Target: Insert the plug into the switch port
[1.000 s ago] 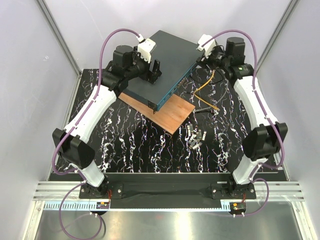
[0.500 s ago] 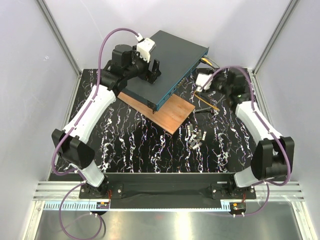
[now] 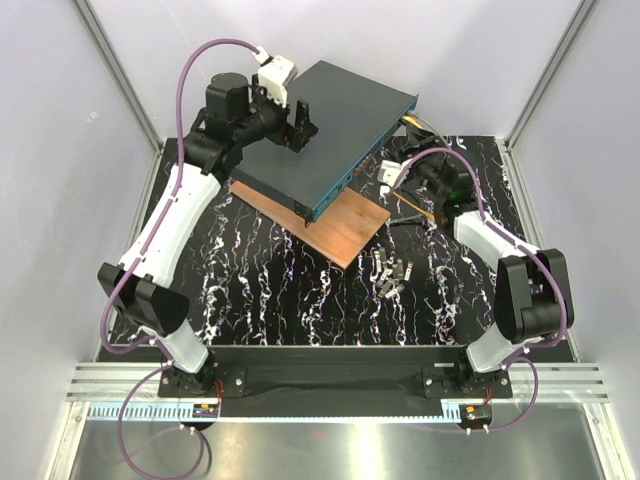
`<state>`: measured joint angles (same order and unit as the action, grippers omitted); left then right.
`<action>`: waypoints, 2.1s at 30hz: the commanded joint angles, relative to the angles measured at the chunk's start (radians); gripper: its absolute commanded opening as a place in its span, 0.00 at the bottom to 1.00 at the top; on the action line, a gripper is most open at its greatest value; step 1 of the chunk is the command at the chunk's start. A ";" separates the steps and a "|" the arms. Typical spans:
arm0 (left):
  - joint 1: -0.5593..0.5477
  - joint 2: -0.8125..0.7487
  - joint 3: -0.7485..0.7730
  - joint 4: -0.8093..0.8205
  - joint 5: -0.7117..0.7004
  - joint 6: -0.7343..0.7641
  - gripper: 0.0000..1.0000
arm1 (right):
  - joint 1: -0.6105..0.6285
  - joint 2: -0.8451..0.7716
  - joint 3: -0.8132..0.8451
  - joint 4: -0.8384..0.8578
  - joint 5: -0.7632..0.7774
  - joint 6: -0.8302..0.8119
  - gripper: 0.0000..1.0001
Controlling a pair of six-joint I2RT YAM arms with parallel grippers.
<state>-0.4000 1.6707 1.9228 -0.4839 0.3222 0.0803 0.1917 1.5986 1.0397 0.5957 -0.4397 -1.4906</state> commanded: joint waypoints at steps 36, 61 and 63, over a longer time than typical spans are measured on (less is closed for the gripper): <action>0.061 0.057 -0.011 0.165 0.180 -0.154 0.86 | 0.018 0.126 -0.001 0.265 0.159 -0.069 0.42; 0.061 0.044 -0.061 0.185 0.172 -0.224 0.86 | 0.037 0.124 0.085 0.200 0.131 -0.031 0.00; 0.061 0.044 -0.064 0.176 0.161 -0.226 0.86 | 0.038 0.123 0.098 0.200 0.115 -0.039 0.00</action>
<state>-0.3443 1.7344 1.8545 -0.3447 0.4969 -0.1268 0.2092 1.7237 1.0691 0.7921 -0.2783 -1.5475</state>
